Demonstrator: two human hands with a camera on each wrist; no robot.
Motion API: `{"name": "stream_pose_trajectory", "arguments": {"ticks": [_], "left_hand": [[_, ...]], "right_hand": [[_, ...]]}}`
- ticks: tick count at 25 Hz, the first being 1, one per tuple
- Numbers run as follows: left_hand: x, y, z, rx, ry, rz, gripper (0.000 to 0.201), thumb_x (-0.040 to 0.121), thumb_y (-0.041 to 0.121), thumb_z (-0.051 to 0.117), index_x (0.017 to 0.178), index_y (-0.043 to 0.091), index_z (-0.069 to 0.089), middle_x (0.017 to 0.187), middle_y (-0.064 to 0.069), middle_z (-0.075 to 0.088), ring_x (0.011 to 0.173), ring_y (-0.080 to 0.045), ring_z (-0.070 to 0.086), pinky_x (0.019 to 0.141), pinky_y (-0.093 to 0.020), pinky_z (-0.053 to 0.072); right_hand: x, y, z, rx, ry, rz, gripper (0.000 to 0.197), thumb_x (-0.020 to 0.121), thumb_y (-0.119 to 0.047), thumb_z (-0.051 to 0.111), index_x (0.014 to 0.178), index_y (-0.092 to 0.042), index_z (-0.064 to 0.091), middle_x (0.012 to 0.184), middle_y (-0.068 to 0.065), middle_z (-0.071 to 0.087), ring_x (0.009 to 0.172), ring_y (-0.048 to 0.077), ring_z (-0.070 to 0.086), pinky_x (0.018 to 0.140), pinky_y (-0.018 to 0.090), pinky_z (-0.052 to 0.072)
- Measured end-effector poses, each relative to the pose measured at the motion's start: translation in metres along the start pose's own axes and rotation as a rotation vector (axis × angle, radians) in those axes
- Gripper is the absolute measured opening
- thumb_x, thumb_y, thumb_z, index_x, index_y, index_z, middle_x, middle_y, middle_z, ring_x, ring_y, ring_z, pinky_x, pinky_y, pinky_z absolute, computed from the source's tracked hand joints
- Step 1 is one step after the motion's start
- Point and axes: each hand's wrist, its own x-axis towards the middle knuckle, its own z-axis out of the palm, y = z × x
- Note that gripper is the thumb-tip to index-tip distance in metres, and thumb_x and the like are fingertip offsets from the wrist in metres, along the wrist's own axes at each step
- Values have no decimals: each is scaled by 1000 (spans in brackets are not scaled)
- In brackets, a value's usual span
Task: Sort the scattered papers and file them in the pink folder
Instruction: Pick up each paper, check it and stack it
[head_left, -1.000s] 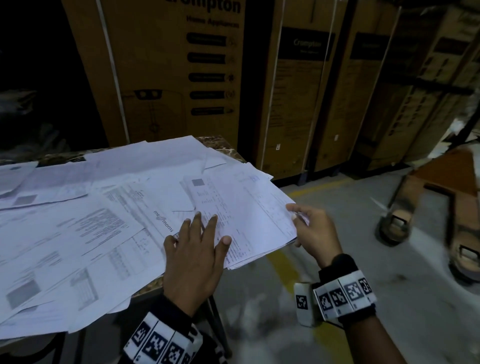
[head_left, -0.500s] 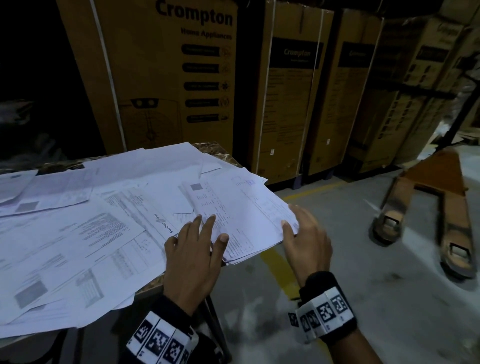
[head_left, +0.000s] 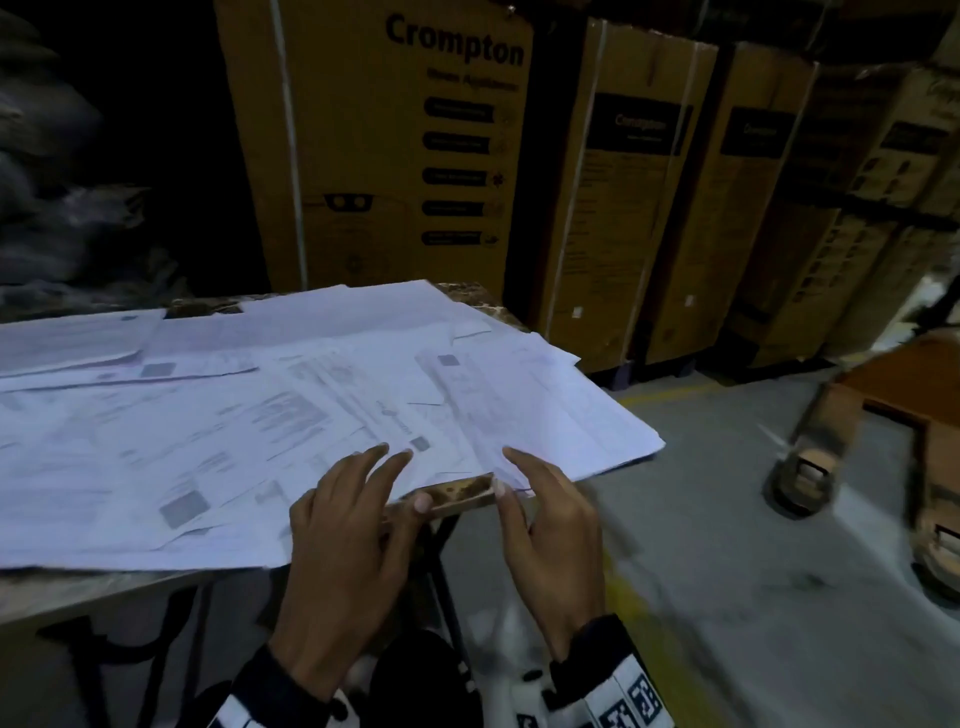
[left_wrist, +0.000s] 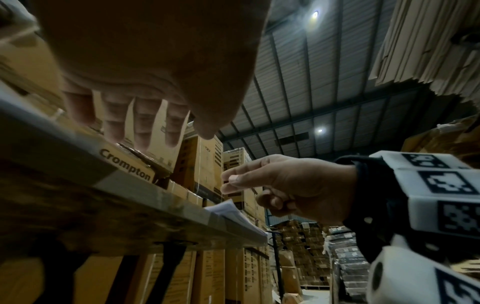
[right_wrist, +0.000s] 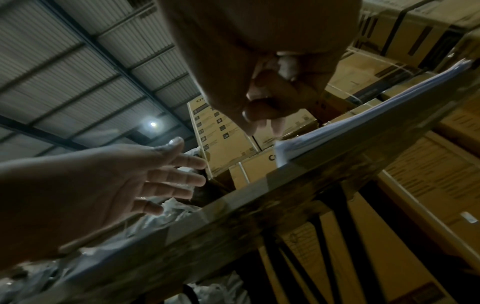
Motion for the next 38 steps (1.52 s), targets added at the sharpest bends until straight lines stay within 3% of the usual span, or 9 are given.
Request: {"name": "stream_pose_trajectory", "arguments": {"ticks": [3, 10, 15, 19, 23, 26, 28, 33, 38], "left_hand": [[-15, -22, -24, -1, 22, -44, 46, 98, 55, 41, 132, 30, 58, 138, 7, 57, 132, -19, 50, 100, -48, 42], [-46, -95, -107, 75, 168, -108, 40, 95, 42, 56, 127, 20, 64, 131, 0, 63, 126, -23, 56, 96, -53, 48], [-56, -125, -129, 69, 168, -167, 45, 95, 49, 49, 129, 22, 64, 133, 0, 62, 127, -23, 54, 98, -56, 46], [-41, -136, -126, 55, 101, -176, 50, 94, 51, 47, 133, 25, 60, 137, 3, 59, 130, -19, 51, 100, -54, 46], [-25, -143, -118, 73, -46, -170, 64, 90, 63, 42, 145, 31, 46, 150, 7, 48, 142, -15, 39, 109, -45, 36], [-30, -140, -108, 121, -188, -157, 81, 85, 78, 31, 153, 34, 31, 152, 12, 44, 146, -11, 32, 112, -37, 19], [-35, -141, -104, 151, -167, -129, 83, 85, 80, 35, 152, 32, 34, 147, 12, 51, 141, -10, 38, 112, -35, 17], [-41, -149, -101, 137, 6, -24, 69, 82, 60, 65, 138, 21, 55, 117, 6, 68, 114, -15, 59, 100, -31, 29], [-53, -153, -102, 75, 200, 164, 26, 78, 14, 77, 104, 13, 76, 101, 3, 75, 96, -21, 66, 85, -39, 42]], "right_hand": [[-24, -28, 21, 105, -37, 65, 30, 97, -28, 61, 126, -33, 64, 127, -22, 62, 116, -14, 51, 92, 29, 53], [-44, -93, 85, 342, -133, 59, 31, 96, -24, 62, 125, -33, 64, 124, -32, 58, 108, 1, 61, 85, 29, 55], [-45, -111, 105, 317, -219, -3, 30, 96, -24, 62, 125, -33, 65, 122, -35, 57, 119, -12, 51, 86, 28, 56], [-42, -109, 116, 316, -236, -3, 29, 95, -24, 64, 123, -29, 67, 122, -31, 60, 116, -4, 57, 87, 37, 57], [-36, -110, 116, 301, -277, 27, 28, 95, -23, 64, 121, -32, 67, 121, -29, 61, 110, 5, 63, 84, 30, 56], [-31, -110, 113, 303, -289, 60, 28, 95, -23, 64, 121, -34, 67, 122, -29, 61, 114, -2, 59, 90, 25, 52], [-28, -108, 111, 314, -280, 81, 28, 95, -22, 64, 120, -36, 66, 123, -28, 62, 117, -7, 56, 91, 24, 52], [-24, -101, 113, 303, -250, 94, 29, 95, -24, 64, 122, -36, 66, 122, -21, 67, 65, -5, 54, 63, 14, 46], [-30, -97, 115, 332, -218, 129, 28, 95, -24, 65, 122, -28, 68, 88, -19, 65, 69, -9, 44, 60, 9, 38]]}}
